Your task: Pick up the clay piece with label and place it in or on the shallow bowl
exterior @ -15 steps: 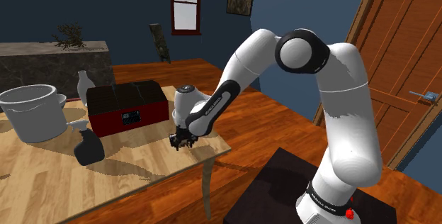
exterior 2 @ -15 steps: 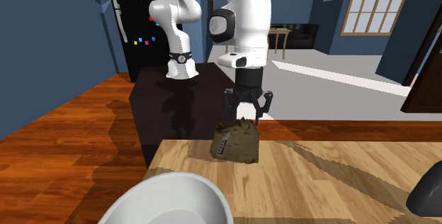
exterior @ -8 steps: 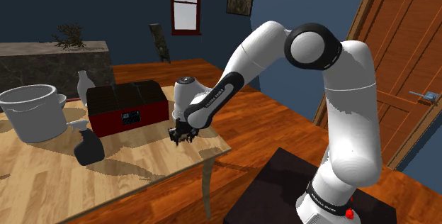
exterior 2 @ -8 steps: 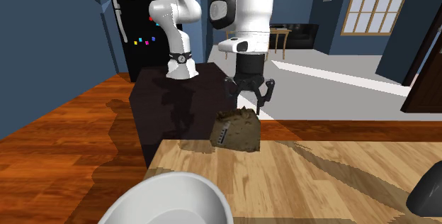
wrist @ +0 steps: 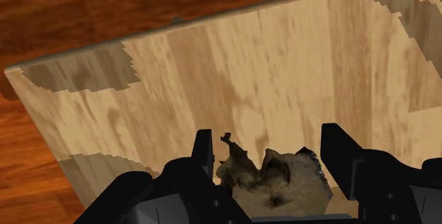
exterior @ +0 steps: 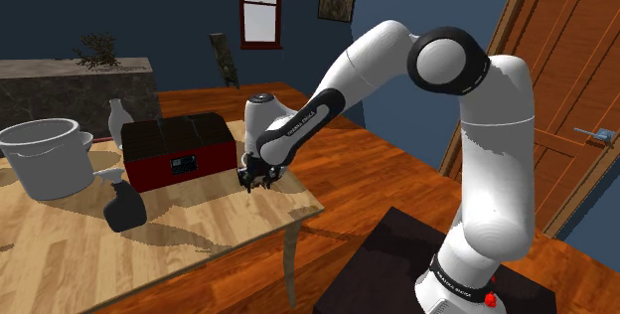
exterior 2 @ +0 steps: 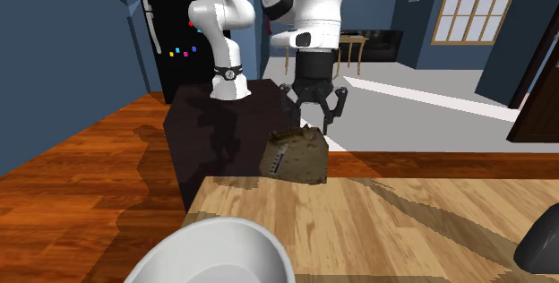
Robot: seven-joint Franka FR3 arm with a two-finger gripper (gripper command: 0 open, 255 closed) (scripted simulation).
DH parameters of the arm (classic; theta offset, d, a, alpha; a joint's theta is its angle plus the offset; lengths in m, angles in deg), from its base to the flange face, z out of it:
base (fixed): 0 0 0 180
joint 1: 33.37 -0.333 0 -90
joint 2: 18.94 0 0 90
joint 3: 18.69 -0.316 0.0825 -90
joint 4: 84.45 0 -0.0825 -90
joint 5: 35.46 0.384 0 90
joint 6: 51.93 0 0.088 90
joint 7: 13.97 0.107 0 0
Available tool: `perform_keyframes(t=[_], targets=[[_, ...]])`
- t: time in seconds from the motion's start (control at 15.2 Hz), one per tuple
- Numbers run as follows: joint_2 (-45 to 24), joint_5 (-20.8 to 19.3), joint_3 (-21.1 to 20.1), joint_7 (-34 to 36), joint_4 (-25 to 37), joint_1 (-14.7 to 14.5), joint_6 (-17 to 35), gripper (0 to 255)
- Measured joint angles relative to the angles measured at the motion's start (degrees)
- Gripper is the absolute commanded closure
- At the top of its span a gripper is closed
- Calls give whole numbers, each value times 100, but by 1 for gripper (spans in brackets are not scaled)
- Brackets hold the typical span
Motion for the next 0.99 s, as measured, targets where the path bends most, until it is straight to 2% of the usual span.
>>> perform_keyframes(t=[0.4, 0.99], targets=[[-487, 146, 106, -738, 859, 443, -312, 255], [-1651, 325, 214, -1741, 2890, 1001, -1112, 255]])
